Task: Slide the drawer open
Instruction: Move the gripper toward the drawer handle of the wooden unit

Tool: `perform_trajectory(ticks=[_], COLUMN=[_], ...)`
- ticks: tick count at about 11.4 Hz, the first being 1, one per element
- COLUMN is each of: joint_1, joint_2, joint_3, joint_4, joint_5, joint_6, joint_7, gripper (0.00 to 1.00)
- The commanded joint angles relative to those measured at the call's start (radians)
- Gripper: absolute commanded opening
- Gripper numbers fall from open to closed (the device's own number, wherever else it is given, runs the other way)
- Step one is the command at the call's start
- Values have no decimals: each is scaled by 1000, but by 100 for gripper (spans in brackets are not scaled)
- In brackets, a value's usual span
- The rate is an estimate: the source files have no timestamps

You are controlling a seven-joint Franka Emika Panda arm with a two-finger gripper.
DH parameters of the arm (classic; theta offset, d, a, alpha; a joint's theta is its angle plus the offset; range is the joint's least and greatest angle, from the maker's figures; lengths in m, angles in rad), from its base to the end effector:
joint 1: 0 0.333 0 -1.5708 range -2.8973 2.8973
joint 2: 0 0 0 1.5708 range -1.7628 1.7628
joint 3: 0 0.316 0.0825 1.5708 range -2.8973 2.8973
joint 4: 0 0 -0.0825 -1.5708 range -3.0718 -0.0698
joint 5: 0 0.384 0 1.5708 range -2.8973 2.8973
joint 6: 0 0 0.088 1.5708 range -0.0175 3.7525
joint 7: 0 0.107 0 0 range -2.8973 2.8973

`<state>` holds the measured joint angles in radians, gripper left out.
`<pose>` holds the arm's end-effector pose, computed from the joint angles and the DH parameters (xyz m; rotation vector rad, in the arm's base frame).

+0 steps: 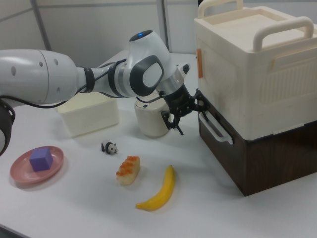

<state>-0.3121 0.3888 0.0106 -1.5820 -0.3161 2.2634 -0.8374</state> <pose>0.6634 -0.2159 0.4447 2.5892 0.9473 0.1402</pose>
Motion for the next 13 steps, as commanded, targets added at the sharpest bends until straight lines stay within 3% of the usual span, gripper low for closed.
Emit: perform_trajectory(ticks=[1, 5, 8, 13], joint_1=[-9, -15, -22, -27], joint_2=[2, 2, 4, 21], joint_3=[-3, -3, -3, -6], joint_4=[-3, -4, -6, -4], joint_5=[-15, -12, -14, -15], joint_6=[28, 42, 70, 107], joint_7=[-72, -62, -62, -62], gripper=[86, 85, 60, 58])
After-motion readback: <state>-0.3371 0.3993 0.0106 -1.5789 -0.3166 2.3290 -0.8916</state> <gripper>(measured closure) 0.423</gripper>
